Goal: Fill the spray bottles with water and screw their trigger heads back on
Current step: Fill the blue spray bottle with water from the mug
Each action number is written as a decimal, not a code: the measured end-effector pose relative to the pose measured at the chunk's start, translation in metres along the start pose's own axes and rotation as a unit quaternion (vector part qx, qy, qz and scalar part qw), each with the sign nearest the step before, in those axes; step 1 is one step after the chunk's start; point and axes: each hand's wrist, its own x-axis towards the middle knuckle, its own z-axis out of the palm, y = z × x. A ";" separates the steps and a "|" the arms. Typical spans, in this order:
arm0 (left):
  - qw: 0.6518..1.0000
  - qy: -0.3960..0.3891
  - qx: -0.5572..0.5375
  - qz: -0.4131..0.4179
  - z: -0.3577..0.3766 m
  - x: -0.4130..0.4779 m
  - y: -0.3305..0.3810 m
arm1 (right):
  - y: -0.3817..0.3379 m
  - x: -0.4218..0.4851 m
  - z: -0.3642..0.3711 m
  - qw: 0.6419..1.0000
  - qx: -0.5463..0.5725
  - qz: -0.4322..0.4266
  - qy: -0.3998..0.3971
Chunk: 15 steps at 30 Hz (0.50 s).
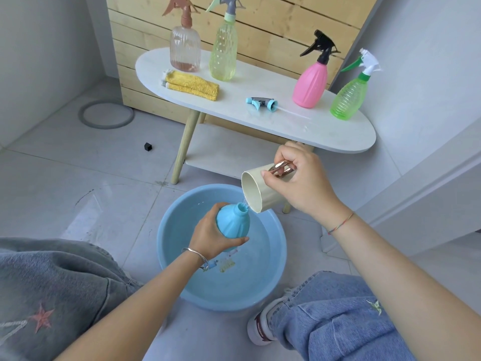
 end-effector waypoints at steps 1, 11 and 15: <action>1.000 0.000 -0.002 0.001 0.000 0.000 0.000 | -0.001 0.000 0.001 1.000 -0.005 -0.005 -0.002; 1.000 0.006 -0.017 -0.003 0.001 0.001 -0.001 | -0.001 0.002 0.002 1.000 0.005 0.003 0.006; 1.000 0.013 -0.025 -0.005 0.001 0.001 -0.001 | 0.006 0.003 -0.003 0.995 0.066 0.064 0.031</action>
